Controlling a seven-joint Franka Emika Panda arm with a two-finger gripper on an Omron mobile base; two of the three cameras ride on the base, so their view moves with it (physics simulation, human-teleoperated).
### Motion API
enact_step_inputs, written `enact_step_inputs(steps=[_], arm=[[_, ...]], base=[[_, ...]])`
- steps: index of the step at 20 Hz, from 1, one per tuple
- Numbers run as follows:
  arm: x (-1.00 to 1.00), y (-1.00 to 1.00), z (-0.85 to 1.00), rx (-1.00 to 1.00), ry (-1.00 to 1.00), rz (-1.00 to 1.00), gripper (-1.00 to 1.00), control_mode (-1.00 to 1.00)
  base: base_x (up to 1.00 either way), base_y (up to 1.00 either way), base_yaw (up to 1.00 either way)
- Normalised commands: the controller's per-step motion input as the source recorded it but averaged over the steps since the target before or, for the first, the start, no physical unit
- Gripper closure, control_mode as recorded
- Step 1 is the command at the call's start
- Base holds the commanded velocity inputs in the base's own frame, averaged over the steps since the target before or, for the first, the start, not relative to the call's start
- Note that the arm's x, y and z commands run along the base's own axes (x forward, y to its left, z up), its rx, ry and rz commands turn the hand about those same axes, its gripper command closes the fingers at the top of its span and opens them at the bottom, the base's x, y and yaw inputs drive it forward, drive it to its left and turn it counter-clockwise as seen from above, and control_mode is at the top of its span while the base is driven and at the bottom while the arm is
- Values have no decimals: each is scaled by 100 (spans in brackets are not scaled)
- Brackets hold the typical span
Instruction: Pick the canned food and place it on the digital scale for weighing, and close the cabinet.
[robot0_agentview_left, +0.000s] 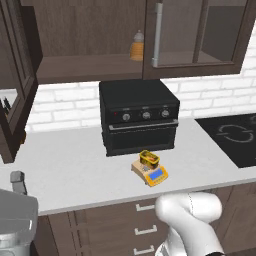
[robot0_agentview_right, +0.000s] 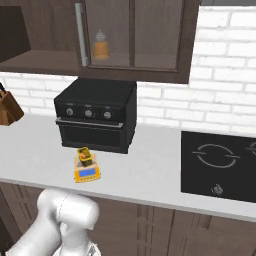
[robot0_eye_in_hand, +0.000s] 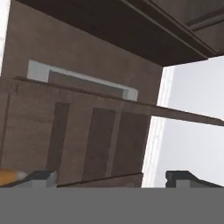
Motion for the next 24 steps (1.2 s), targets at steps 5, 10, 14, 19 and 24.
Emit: enact_step_inputs(steps=[5, 10, 14, 19, 24], arm=[[19, 85, -27, 3, 1, 0, -100, -100], [93, 59, -59, 5, 1, 0, -100, -100], [100, 23, -68, 0, -6, -2, -100, -100], [92, -22, -53, 0, -22, -4, -100, -100], [98, -47, -44, 0, -3, -1, -100, -100]], base=[[0, 0, 0], [0, 0, 0], [0, 0, 0], [0, 0, 0], [0, 0, 0]])
